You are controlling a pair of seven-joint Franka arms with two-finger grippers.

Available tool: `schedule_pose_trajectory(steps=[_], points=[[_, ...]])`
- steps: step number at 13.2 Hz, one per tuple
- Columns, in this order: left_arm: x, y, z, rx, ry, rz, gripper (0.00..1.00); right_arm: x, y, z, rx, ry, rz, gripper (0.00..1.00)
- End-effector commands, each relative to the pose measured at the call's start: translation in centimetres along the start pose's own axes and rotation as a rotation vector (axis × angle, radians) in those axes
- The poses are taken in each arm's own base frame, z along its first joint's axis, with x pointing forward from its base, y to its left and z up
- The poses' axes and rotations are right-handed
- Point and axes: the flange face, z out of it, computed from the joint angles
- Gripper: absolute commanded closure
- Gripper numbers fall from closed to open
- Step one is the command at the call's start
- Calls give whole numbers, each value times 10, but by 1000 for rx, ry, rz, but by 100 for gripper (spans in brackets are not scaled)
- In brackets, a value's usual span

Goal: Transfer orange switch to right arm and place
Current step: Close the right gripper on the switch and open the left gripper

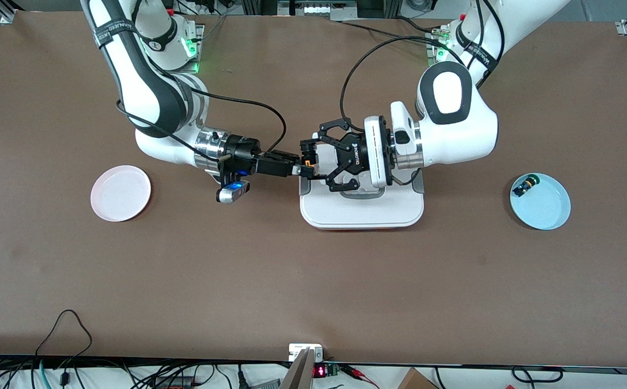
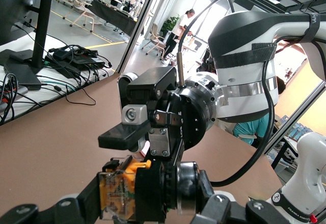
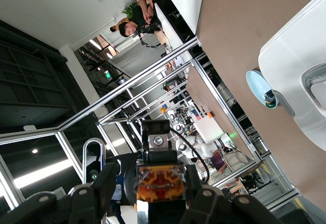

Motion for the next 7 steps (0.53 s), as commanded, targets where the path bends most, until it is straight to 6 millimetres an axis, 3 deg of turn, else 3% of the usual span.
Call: schedule_pose_trajectory(steps=[1,4,7], points=[[-2,3,1,2,15,11,80,-11,-5,-5,19,-8,10,40],[-3,3,0,2,15,11,80,-14,-3,-9,17,-7,6,49],[-3,3,0,2,15,11,80,-17,-1,-9,17,-19,-1,73]])
